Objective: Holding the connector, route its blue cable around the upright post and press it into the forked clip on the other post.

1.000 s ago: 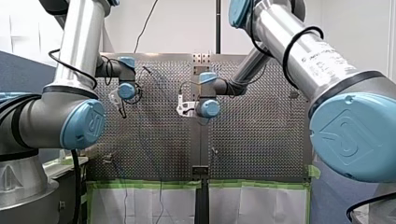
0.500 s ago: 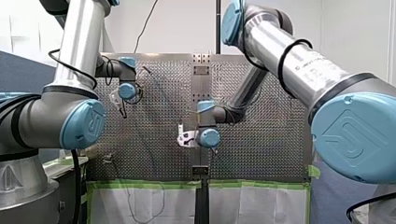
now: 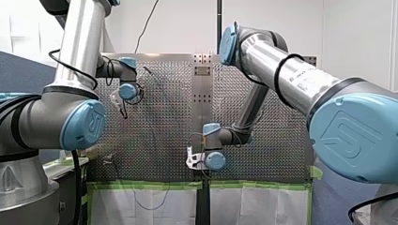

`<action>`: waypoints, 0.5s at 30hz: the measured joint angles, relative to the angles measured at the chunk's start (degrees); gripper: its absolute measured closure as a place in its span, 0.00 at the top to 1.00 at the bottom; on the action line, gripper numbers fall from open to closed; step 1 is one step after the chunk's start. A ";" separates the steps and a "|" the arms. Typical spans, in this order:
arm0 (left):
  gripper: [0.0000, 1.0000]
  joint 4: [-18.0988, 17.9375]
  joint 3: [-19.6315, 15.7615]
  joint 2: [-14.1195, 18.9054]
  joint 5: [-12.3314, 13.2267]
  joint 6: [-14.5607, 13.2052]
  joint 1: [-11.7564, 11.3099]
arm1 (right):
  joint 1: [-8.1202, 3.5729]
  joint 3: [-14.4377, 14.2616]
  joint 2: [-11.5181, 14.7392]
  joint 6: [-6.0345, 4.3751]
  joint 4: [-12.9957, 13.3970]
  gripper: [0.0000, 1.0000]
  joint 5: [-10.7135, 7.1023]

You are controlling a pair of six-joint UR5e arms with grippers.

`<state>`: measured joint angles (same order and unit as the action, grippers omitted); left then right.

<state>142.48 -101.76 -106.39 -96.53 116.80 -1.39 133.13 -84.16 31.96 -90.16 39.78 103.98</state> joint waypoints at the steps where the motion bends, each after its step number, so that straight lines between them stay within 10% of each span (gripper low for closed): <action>1: 1.00 0.00 0.00 0.00 0.00 0.00 0.00 | -0.18 -0.01 -0.42 -0.08 0.40 0.00 0.08; 15: 1.00 0.00 -0.01 -0.01 0.07 0.00 0.05 | -3.38 0.00 -7.15 -0.30 5.33 0.00 0.31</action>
<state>142.48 -101.76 -106.40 -96.46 116.80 -1.33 129.75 -84.16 24.81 -90.45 45.11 104.30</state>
